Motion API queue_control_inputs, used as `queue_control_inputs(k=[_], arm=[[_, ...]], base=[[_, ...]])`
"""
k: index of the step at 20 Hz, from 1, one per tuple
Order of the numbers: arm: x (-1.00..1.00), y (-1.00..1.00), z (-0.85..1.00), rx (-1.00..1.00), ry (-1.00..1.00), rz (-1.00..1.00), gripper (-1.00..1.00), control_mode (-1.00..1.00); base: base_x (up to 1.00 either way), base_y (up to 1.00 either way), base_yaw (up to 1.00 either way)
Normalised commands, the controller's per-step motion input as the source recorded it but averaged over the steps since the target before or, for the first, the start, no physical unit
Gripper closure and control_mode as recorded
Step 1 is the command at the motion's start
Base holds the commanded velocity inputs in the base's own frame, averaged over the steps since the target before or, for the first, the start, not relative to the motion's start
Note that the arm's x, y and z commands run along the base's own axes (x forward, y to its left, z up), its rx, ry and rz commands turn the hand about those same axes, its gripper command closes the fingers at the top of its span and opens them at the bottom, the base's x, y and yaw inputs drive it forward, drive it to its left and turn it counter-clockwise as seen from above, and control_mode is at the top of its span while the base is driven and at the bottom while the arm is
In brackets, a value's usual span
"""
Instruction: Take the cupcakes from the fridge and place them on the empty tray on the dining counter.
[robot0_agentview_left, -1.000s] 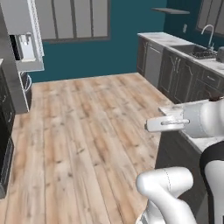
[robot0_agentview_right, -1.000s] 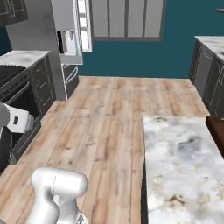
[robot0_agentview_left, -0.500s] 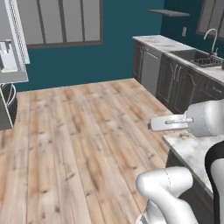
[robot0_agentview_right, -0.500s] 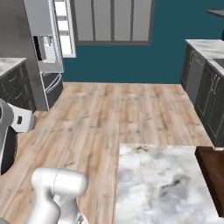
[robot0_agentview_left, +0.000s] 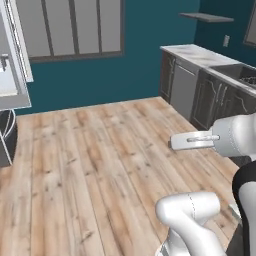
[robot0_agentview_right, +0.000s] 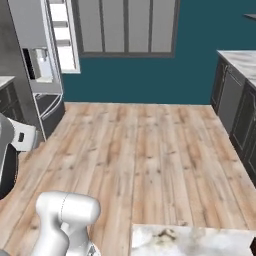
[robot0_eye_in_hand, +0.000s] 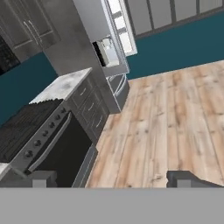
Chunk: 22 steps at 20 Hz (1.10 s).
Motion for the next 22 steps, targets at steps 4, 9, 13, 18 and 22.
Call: queue_control_inputs(k=[4,9,13,18,22], arm=[[0.00,0.00,0.00,0.00,0.00,0.00,-1.00,1.00],[0.00,0.00,0.00,0.00,0.00,0.00,-1.00,1.00],[0.00,0.00,0.00,0.00,0.00,0.00,-1.00,1.00],[0.00,0.00,0.00,0.00,0.00,0.00,-1.00,1.00],[0.00,0.00,0.00,0.00,0.00,0.00,-1.00,1.00]], base=[[1.00,0.11,0.00],[1.00,0.05,0.03],[1.00,-0.02,0.05],[1.00,0.00,0.33],[1.00,-0.07,0.38]])
